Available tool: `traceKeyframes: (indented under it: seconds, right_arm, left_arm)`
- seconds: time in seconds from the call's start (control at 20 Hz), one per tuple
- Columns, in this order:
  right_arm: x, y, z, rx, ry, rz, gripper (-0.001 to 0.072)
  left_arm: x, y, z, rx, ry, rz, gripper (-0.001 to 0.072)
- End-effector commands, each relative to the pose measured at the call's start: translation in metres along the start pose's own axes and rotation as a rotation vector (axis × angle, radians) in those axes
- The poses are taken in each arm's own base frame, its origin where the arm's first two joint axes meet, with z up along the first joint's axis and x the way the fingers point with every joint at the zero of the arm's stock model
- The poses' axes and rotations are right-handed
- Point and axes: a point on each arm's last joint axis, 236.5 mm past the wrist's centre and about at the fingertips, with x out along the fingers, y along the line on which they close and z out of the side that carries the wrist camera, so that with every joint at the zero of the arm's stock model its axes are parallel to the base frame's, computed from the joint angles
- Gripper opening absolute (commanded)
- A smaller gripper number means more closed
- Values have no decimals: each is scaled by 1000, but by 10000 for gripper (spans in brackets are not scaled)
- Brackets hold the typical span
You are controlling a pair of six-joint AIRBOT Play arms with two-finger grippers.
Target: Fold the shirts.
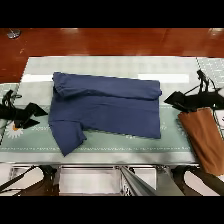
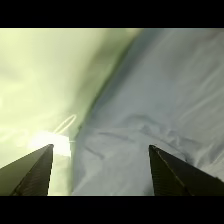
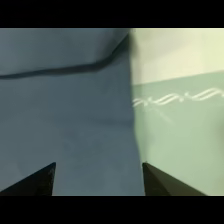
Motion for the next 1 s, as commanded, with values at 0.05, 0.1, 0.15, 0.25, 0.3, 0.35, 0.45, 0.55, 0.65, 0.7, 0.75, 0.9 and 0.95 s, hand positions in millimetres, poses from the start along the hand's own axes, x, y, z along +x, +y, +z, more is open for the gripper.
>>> traceKeyframes:
  seconds: [0.05, 0.1, 0.15, 0.25, 0.3, 0.35, 0.45, 0.55, 0.65, 0.7, 0.75, 0.9, 0.95]
  right_arm:
    - [2, 18, -25, 23, -34, 94, 618]
    - [3, 20, -27, 15, -29, 96, 618]
    - [4, 22, -28, 11, -25, 98, 618]
    - [4, 24, -27, 13, -30, 104, 618]
    - [4, 22, -23, 17, -45, 99, 618]
    - [1, 16, -16, 32, -71, 89, 618]
    - [-9, -4, -5, 98, -108, 72, 618]
    - [-19, -36, -15, 145, -63, 9, 618]
    - [-21, -65, -55, 176, 85, -95, 618]
    - [-17, -70, -79, 192, 166, -117, 618]
    - [-10, -69, -99, 203, 226, -115, 618]
    - [5, -58, -164, 186, 436, -100, 618]
    - [9, -55, -170, 179, 447, -100, 618]
  left_arm:
    - [21, 7, -30, -31, 8, -72, 701]
    - [25, 6, -34, -32, 20, -82, 701]
    - [29, 5, -38, -24, 34, -91, 701]
    - [40, 2, -46, 5, 70, -86, 701]
    - [45, 0, -48, 20, 86, -82, 701]
    - [50, -3, -52, 56, 103, -79, 700]
    - [57, -8, -55, 90, 118, -69, 693]
    - [56, -13, -52, 131, 113, -69, 30]
    - [44, -24, -44, 193, 112, -88, 23]
    - [36, -31, -38, 226, 108, -99, 23]
    - [27, -38, -31, 247, 97, -107, 22]
    - [11, -54, -14, 290, 50, -122, 22]
    - [8, -56, -10, 297, 38, -122, 22]
